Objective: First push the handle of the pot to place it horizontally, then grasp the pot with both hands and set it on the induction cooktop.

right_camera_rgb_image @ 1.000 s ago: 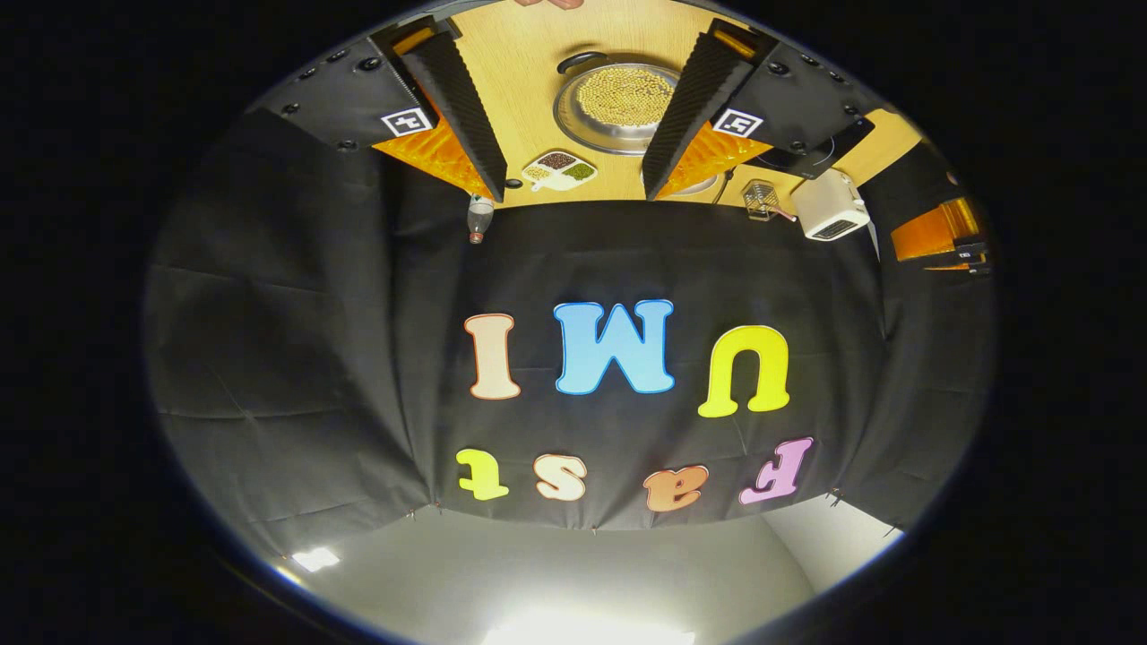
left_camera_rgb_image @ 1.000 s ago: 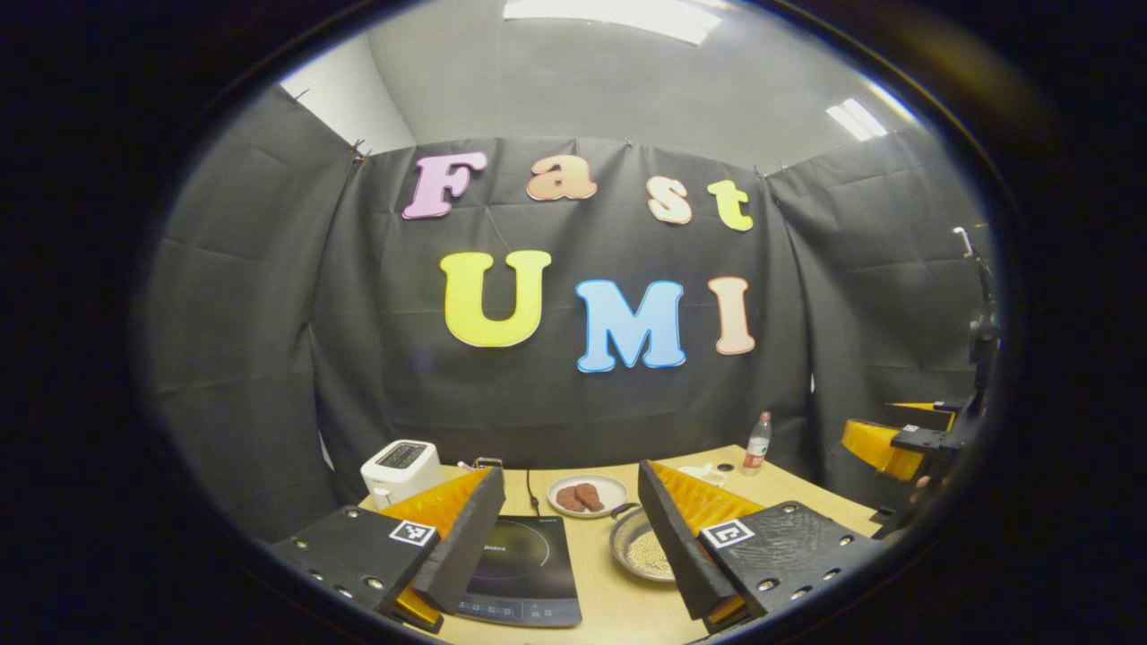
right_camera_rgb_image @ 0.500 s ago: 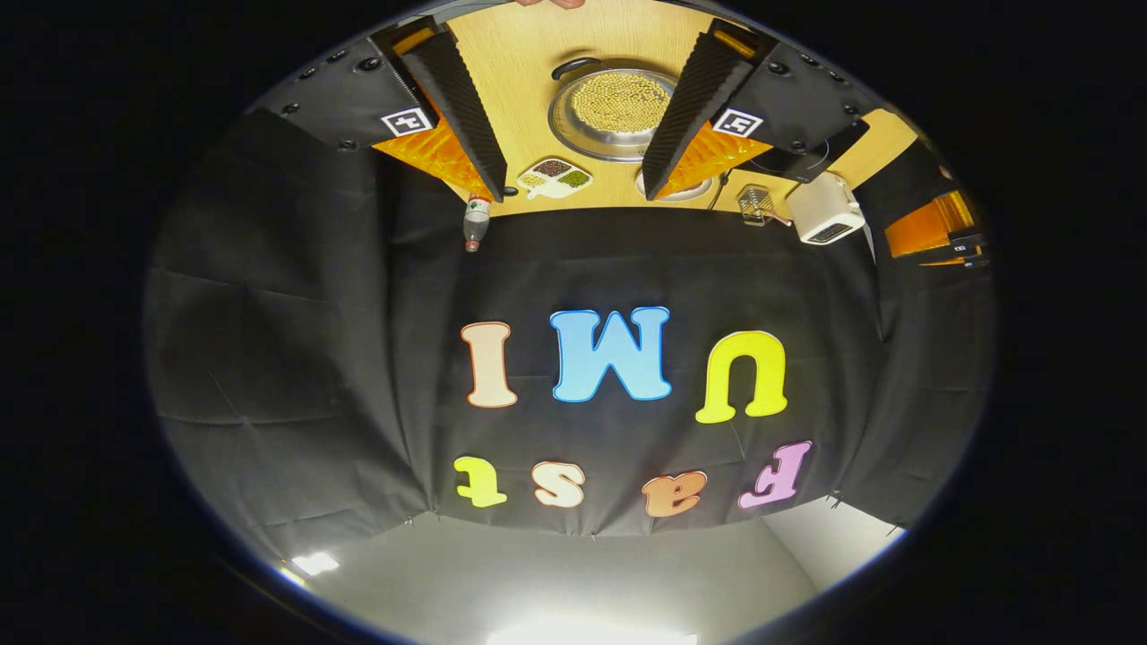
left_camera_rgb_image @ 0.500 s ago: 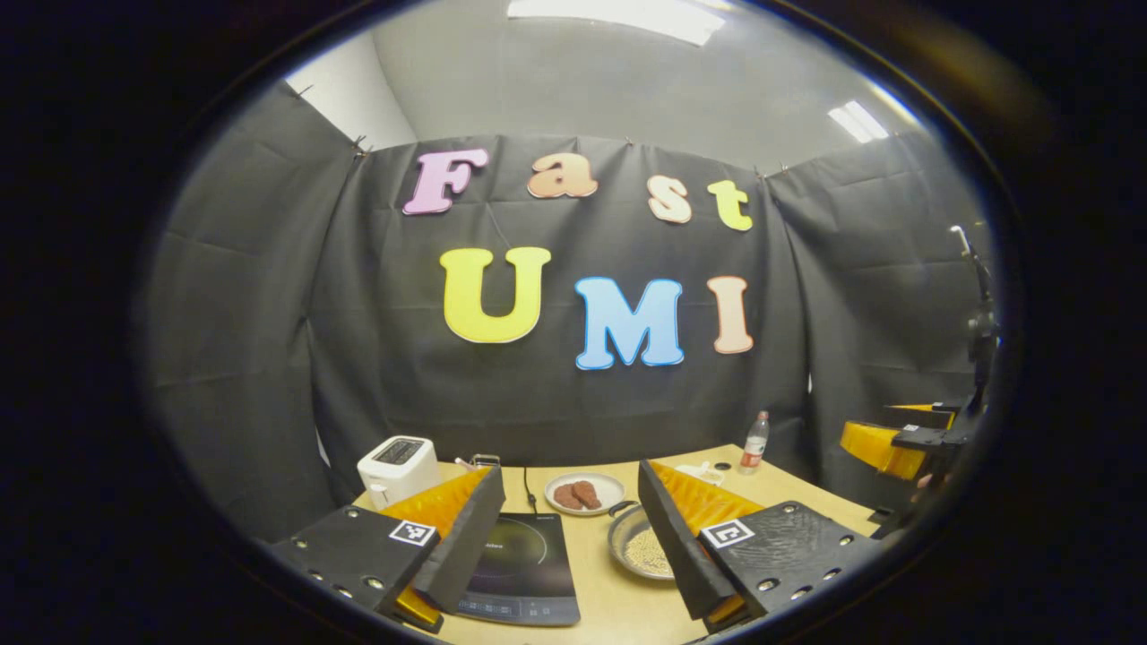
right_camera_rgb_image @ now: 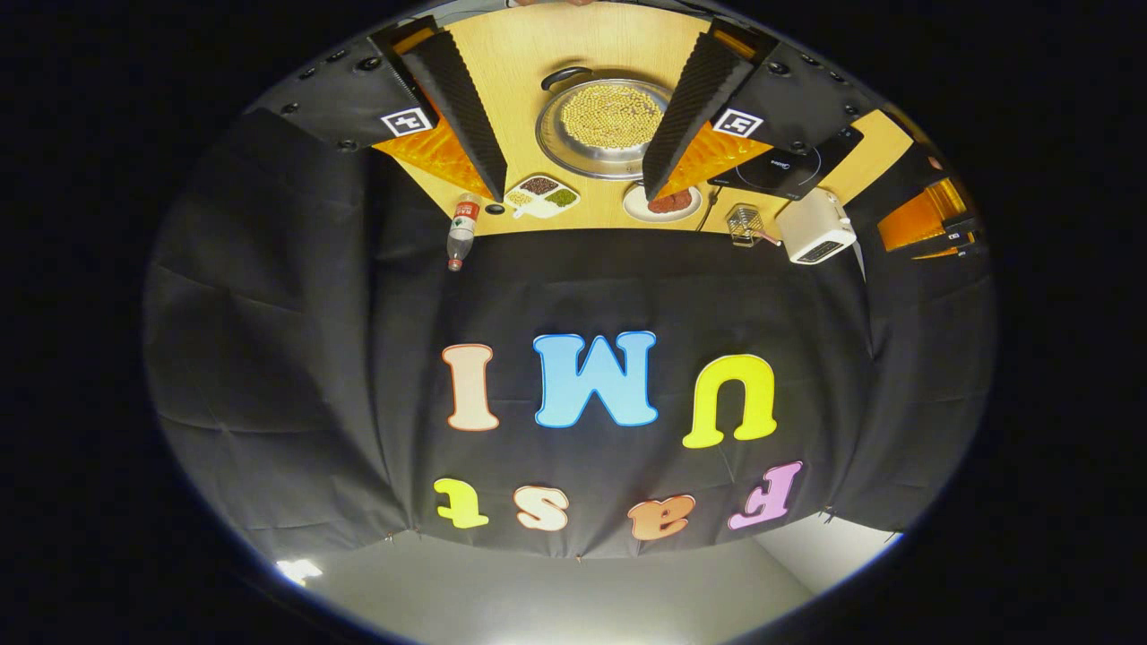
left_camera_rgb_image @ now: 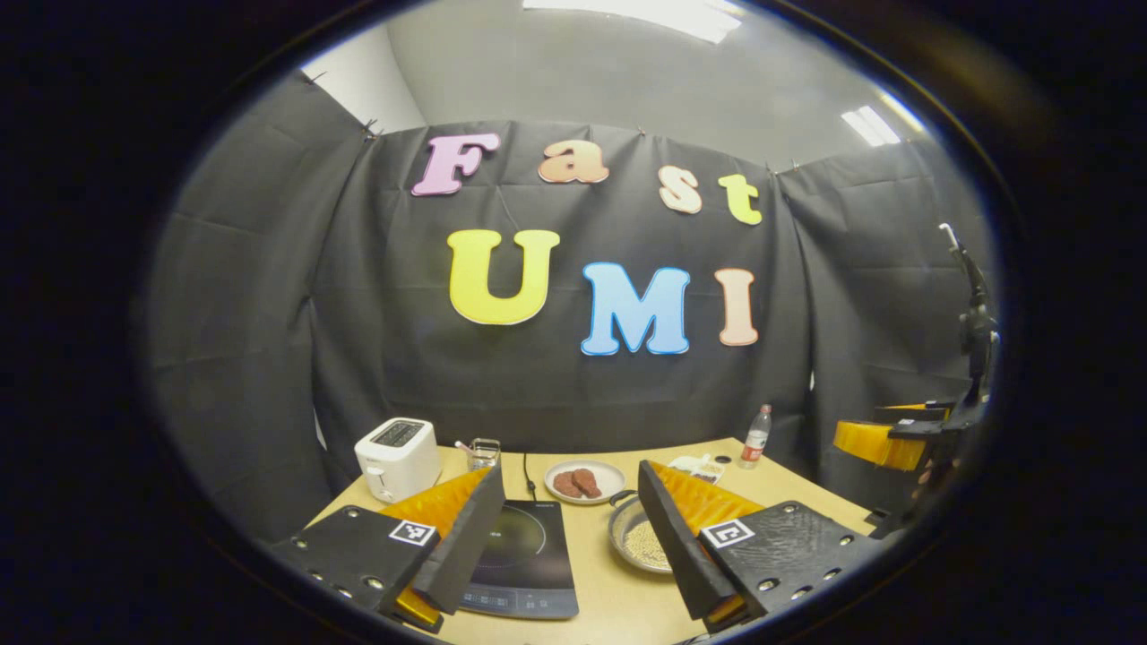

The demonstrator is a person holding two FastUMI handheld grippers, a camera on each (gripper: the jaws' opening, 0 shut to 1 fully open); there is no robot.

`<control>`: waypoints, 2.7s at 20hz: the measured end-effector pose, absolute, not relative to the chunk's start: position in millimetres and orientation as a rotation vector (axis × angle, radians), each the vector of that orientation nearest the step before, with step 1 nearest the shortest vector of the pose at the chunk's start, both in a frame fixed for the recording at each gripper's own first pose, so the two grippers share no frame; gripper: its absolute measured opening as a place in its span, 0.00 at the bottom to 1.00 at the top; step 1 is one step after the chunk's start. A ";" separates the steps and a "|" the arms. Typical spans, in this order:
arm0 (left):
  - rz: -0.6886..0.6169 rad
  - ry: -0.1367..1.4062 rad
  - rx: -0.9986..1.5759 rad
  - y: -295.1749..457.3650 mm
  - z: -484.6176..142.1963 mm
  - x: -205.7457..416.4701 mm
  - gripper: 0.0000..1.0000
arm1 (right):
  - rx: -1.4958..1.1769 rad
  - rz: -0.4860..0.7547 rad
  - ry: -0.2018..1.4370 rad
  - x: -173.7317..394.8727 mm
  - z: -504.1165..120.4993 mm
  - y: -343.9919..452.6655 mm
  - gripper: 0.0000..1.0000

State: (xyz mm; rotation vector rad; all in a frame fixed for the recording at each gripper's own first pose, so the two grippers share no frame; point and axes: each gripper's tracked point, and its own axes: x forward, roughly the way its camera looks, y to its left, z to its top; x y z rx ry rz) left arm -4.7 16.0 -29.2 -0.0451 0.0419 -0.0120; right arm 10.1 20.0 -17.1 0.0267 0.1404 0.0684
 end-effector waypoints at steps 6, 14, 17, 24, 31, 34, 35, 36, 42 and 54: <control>0.003 0.058 -0.053 31.5 -39.9 -3.0 0.95 | 0.043 0.121 0.223 24.6 -27.6 37.1 0.89; -0.008 0.070 -0.047 45.4 -42.1 -13.4 0.91 | -0.043 0.205 0.380 31.0 -59.0 71.5 0.19; -0.016 0.078 -0.063 48.7 -44.8 -22.5 0.88 | -0.053 0.274 0.441 28.9 -70.1 89.0 0.03; 0.029 0.119 -0.033 59.5 -54.3 -30.1 0.91 | 0.005 0.372 0.589 31.6 -110.0 110.5 0.02; 0.058 0.142 -0.007 41.1 -56.0 -11.8 0.92 | 0.050 0.469 0.778 27.6 -169.6 114.0 0.02; 0.086 0.161 -0.013 31.6 -59.1 -5.9 0.92 | 0.017 0.506 0.838 26.6 -196.4 115.7 0.02; 0.091 0.174 -0.018 25.2 -62.9 -3.8 0.92 | 0.009 0.524 0.863 26.2 -204.7 117.1 0.02; 0.093 0.187 -0.021 19.6 -65.1 -1.9 0.91 | 0.003 0.540 0.890 23.4 -214.0 117.5 0.02; 0.110 0.218 -0.006 -3.8 -68.4 9.9 0.88 | -0.038 0.567 1.026 26.4 -267.5 104.0 0.02; 0.130 0.266 0.003 -38.1 -73.3 34.1 0.88 | -0.100 0.553 1.085 50.7 -315.1 73.6 0.02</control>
